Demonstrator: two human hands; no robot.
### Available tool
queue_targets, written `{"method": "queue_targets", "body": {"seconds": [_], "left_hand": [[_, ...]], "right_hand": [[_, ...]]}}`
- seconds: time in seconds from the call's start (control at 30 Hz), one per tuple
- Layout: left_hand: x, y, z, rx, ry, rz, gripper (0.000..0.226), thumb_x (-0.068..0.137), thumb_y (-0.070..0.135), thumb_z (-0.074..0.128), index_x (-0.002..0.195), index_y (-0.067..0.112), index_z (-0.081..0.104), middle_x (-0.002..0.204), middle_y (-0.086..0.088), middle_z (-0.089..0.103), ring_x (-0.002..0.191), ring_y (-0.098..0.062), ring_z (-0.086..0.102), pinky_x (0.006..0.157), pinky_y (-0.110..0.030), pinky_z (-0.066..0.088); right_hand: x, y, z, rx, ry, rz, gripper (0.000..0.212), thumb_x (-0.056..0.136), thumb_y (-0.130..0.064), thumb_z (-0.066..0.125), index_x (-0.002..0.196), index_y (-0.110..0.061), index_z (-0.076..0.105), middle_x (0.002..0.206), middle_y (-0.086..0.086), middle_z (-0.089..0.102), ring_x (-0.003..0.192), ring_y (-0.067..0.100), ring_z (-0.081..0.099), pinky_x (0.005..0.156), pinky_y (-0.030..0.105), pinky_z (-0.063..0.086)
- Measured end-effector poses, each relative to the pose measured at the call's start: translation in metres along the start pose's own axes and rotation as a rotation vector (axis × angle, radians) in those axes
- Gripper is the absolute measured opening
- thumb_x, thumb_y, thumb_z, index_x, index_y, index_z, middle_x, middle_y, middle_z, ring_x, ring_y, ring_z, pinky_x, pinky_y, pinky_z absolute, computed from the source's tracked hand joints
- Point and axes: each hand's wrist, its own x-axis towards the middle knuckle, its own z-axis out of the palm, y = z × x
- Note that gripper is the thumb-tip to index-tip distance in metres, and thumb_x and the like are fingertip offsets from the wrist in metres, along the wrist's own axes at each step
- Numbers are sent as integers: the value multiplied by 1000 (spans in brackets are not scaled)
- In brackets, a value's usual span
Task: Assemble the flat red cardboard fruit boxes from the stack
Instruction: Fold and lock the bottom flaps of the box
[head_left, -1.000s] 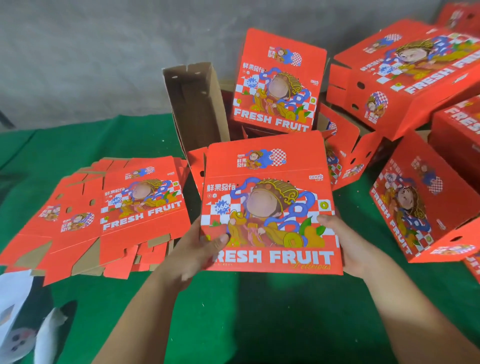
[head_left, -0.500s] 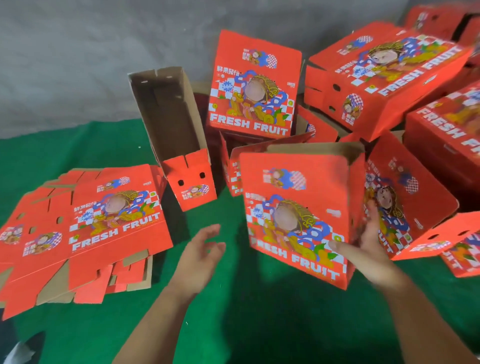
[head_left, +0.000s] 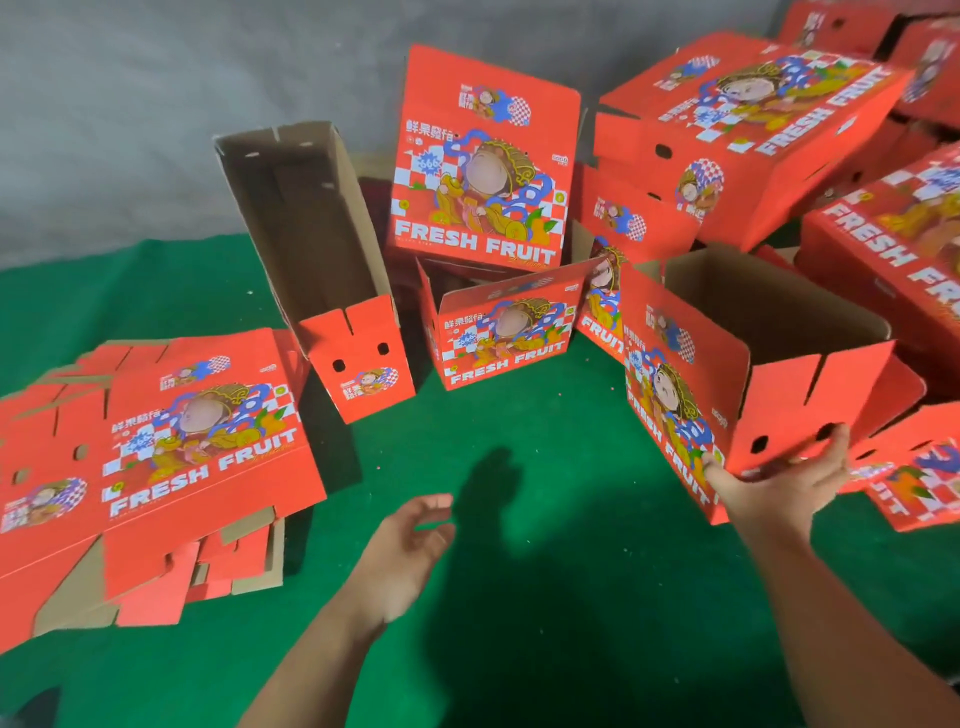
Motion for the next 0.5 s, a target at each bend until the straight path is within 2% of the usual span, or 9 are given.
{"method": "queue_targets", "body": {"seconds": [0.07, 0.1, 0.17, 0.23, 0.3, 0.4, 0.5], "left_hand": [[-1, 1, -1, 4, -3, -1, 27, 103, 6, 59, 126, 21, 60, 117, 13, 65, 76, 20, 62, 69, -1, 45], [-1, 1, -2, 8, 2, -2, 27, 103, 7, 59, 126, 21, 60, 116, 13, 65, 75, 19, 63, 68, -1, 45], [0, 2, -1, 12, 14, -4, 26, 103, 6, 60, 125, 21, 61, 115, 12, 66, 75, 13, 63, 68, 0, 44], [1, 4, 0, 1, 17, -2, 26, 103, 6, 60, 123, 22, 62, 116, 8, 68, 82, 2, 62, 70, -2, 44], [4, 8, 2, -28, 18, 7, 25, 102, 6, 59, 120, 24, 63, 115, 6, 69, 94, -7, 62, 80, -7, 45], [10, 12, 7, -109, 48, -19, 20, 103, 12, 60, 119, 23, 66, 112, 5, 69, 105, -13, 62, 95, -23, 46], [19, 19, 7, -266, 115, -75, 19, 105, 18, 58, 123, 20, 65, 110, 3, 68, 102, -15, 63, 83, -23, 48]], "right_hand": [[-4, -15, 17, 7, -56, 207, 132, 72, -23, 93, 164, -32, -2, 169, 22, 3, 156, 41, 12, 128, 51, 16], [-10, -25, 28, 47, -96, 401, 122, 81, -29, 88, 164, -34, 0, 170, 21, 6, 155, 42, 17, 126, 54, 22], [-29, -45, 50, 162, -257, 783, 88, 94, -39, 74, 160, -26, 18, 165, 15, 26, 145, 44, 37, 116, 61, 38], [-53, -64, 69, 196, -414, 917, 69, 99, -42, 67, 153, -20, 31, 153, 12, 40, 131, 40, 51, 103, 61, 51], [-72, -79, 83, 200, -487, 908, 64, 99, -40, 66, 149, -20, 31, 143, 10, 42, 125, 38, 54, 101, 59, 53], [-103, -104, 106, 299, -619, 826, 52, 101, -34, 61, 145, -20, 37, 136, 7, 45, 118, 33, 57, 99, 55, 53], [-142, -122, 127, 114, -815, 410, 48, 99, -30, 58, 145, -23, 43, 122, 8, 57, 95, 24, 58, 85, 39, 49]]}}
